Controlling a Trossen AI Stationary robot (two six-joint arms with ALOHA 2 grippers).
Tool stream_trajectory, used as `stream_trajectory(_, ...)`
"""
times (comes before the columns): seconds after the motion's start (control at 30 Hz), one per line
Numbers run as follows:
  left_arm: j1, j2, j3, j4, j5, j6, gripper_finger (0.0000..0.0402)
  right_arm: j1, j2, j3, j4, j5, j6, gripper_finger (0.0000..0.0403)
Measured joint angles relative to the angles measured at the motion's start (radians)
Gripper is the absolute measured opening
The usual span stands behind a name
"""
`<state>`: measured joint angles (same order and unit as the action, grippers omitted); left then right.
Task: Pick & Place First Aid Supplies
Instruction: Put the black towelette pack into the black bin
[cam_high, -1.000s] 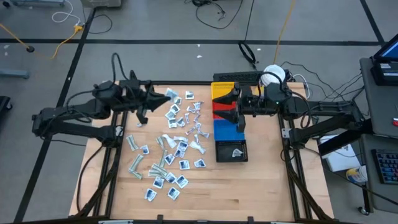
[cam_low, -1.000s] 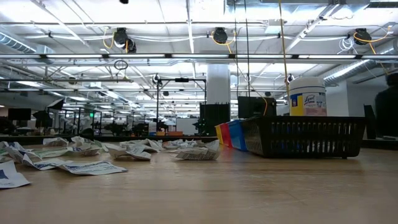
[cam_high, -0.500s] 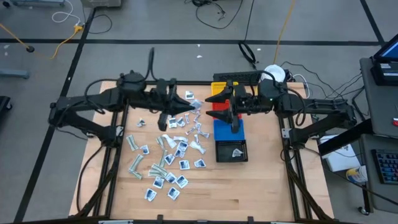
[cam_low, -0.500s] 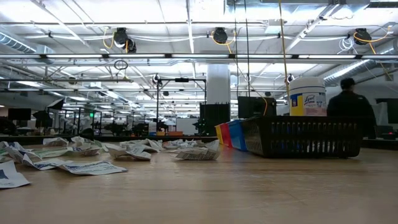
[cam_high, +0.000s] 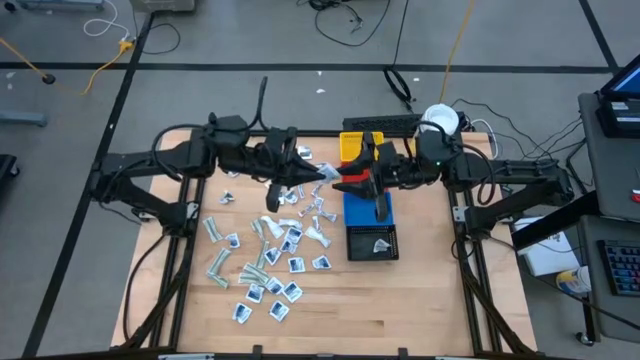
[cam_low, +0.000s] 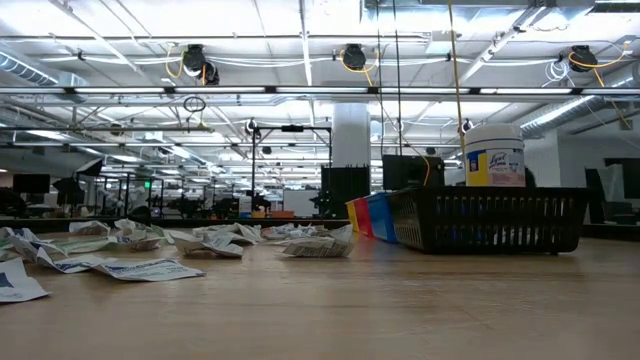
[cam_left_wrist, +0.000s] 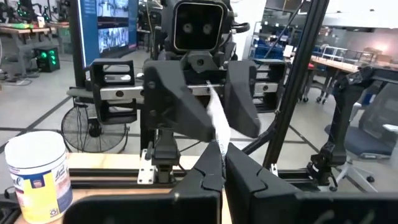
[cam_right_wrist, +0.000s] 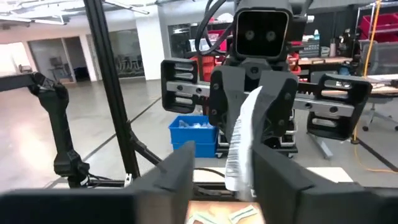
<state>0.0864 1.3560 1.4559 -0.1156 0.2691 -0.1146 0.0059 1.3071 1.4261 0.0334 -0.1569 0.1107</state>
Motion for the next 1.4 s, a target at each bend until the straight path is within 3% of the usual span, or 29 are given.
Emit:
stream_trajectory(0.1, 0.000, 0.000, 0.000, 0.001, 0.003, -0.013, 0.0000, 0.009, 0.000, 0.000, 0.001, 0.006, -0.026, 0.0035)
stream_trajectory(0.17, 0.000, 0.000, 0.000, 0.004, 0.011, -0.040, 0.0004, 0.008, 0.000, 0.000, 0.006, 0.004, -0.033, 0.0011)
stream_trajectory(0.37, 0.002, -0.004, 0.000, -0.034, 0.052, -0.132, 0.0065, 0.009, -0.020, 0.000, -0.073, -0.007, -0.003, 0.0002)
stream_trajectory(0.63, 0.022, -0.049, 0.002, -0.262, 0.070, -0.162, 0.0192, 0.029, -0.071, 0.050, -0.479, -0.007, 0.042, 0.0001)
stream_trajectory(0.8, 0.047, -0.064, 0.000, -0.409, 0.071, -0.211, 0.0237, 0.066, -0.071, 0.073, -0.728, -0.009, 0.077, 0.0001)
stream_trajectory(1.2, 0.053, -0.076, 0.000, -0.442, 0.072, -0.227, 0.0252, 0.096, 0.063, 0.072, -1.115, 0.032, 0.153, 0.0000)
stream_trajectory(1.4, 0.053, -0.080, 0.000, -0.444, 0.072, -0.227, 0.0237, 0.136, 0.151, 0.000, -1.078, 0.083, 0.139, 0.0000)
